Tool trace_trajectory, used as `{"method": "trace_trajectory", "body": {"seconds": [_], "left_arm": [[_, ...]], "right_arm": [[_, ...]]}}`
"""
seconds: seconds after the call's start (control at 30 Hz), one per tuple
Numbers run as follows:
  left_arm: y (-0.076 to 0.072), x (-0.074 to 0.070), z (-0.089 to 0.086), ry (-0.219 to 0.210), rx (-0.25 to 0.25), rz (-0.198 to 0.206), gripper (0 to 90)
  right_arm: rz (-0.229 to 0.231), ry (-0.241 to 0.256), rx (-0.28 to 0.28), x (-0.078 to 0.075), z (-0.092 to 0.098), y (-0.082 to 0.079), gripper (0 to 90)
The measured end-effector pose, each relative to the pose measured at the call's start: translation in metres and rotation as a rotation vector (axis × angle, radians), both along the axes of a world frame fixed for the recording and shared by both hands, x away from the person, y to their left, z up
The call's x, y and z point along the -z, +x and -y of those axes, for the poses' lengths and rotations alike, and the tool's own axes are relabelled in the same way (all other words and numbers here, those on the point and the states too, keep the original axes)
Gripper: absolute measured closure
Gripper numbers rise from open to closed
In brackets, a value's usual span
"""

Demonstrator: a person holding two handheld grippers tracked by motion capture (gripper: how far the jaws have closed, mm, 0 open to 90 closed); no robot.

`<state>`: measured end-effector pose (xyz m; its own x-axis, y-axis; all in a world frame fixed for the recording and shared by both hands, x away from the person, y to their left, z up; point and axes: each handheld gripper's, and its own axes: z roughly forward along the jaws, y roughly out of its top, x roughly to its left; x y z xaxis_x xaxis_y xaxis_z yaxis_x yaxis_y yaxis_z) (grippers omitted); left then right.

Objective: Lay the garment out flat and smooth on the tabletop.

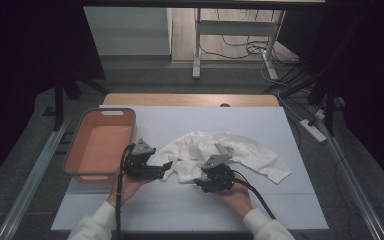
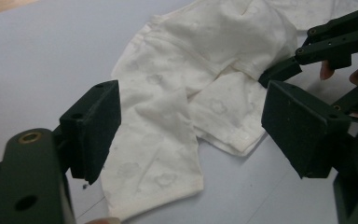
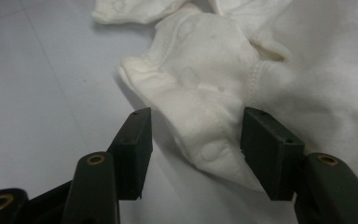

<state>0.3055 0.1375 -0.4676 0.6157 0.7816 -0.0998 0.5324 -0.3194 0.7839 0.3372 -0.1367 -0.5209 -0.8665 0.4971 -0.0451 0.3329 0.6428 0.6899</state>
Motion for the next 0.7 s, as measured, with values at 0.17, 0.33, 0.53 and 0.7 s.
{"method": "trace_trajectory", "body": {"seconds": [0.17,0.33,0.53,0.7], "left_arm": [[0.0,0.001,0.001,0.006,0.0,0.0,20.6],[0.0,0.001,0.001,0.008,0.001,-0.001,20.6],[0.0,0.001,0.001,0.008,0.001,0.0,20.6],[0.0,0.001,0.0,0.005,0.0,0.0,20.6]], "right_arm": [[0.006,-0.007,0.024,0.003,0.0,0.005,59.0],[0.016,-0.014,0.035,0.003,0.002,0.009,73.1],[0.028,-0.029,0.03,0.001,0.002,0.007,78.0],[0.009,0.008,-0.001,-0.007,0.007,-0.001,78.4]]}}
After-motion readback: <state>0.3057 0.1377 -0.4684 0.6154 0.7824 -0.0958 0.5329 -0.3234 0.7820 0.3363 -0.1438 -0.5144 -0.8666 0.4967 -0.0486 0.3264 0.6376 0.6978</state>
